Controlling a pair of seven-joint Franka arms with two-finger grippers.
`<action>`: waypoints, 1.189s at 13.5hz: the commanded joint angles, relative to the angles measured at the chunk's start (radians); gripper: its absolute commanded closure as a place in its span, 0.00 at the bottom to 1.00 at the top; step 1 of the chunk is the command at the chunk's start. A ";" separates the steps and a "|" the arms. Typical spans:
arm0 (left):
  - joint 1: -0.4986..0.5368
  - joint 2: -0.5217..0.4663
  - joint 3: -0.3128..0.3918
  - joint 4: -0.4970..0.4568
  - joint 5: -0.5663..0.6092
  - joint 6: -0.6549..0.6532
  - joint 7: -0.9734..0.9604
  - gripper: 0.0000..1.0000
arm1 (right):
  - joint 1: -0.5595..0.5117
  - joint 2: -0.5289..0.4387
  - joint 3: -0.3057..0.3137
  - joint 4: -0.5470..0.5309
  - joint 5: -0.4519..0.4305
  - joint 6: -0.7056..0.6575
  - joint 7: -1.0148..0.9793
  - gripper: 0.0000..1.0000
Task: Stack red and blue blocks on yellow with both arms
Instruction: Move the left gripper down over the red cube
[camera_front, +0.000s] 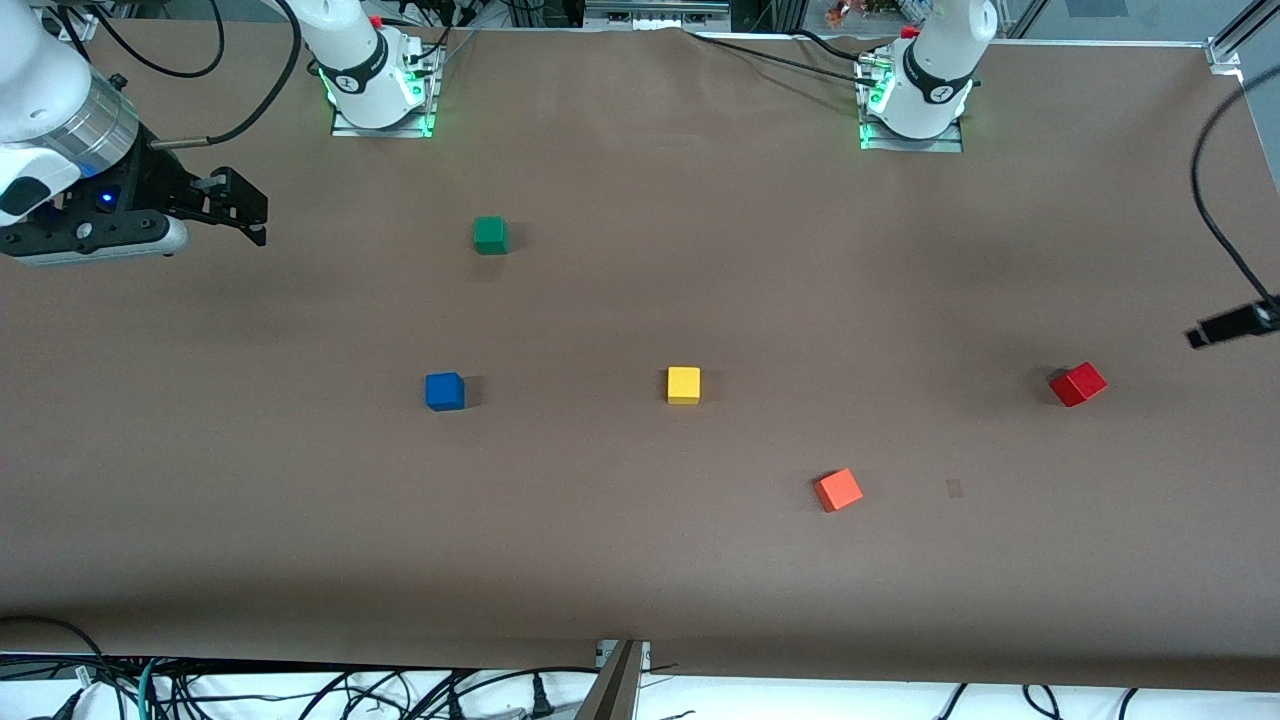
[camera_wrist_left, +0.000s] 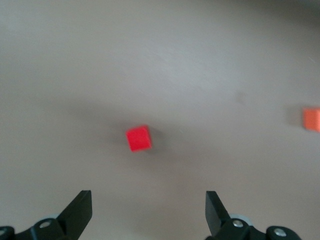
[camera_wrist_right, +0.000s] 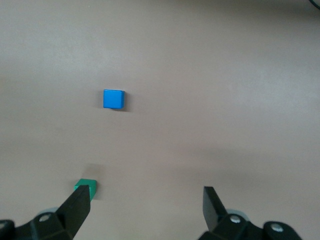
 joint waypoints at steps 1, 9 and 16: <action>0.045 0.113 -0.005 0.010 -0.030 0.089 -0.006 0.00 | -0.007 0.012 0.012 0.025 0.008 -0.006 0.002 0.00; 0.097 0.211 -0.015 -0.400 -0.116 0.678 -0.014 0.00 | 0.000 0.012 0.014 0.025 0.009 -0.016 0.004 0.00; 0.068 0.128 -0.021 -0.614 -0.112 0.839 -0.098 0.00 | 0.000 0.012 0.012 0.025 0.008 -0.011 0.002 0.00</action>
